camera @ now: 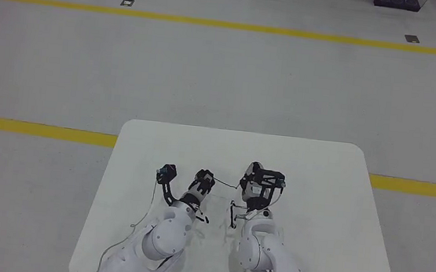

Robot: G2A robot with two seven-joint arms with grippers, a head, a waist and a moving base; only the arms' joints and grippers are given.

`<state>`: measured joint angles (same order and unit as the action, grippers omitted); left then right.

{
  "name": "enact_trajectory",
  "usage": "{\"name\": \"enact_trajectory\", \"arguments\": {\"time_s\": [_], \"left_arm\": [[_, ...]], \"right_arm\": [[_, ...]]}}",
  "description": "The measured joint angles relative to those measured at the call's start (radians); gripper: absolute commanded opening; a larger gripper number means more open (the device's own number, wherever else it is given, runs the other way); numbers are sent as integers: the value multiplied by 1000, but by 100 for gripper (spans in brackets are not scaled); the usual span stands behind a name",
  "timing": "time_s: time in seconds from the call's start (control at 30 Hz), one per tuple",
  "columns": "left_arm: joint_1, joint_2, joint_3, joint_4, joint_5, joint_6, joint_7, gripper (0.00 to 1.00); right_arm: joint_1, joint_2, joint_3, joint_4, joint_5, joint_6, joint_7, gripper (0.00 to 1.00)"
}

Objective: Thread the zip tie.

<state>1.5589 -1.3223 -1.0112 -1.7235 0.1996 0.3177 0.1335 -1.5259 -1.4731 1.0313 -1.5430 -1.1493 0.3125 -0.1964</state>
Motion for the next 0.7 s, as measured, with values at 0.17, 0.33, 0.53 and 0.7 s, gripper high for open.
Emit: {"name": "enact_trajectory", "arguments": {"time_s": [0.17,0.33,0.53,0.7], "left_arm": [[0,0,0,0,0,0,0,0],[0,0,0,0,0,0,0,0],[0,0,0,0,0,0,0,0],[0,0,0,0,0,0,0,0]], "right_arm": [[-2,-2,4,-2,0,1,-1,0],[2,-5,8,2,6,13,4,0],[5,-8,8,8,2,12,6,0],[7,-10,8,11,-1,9,7,0]]}}
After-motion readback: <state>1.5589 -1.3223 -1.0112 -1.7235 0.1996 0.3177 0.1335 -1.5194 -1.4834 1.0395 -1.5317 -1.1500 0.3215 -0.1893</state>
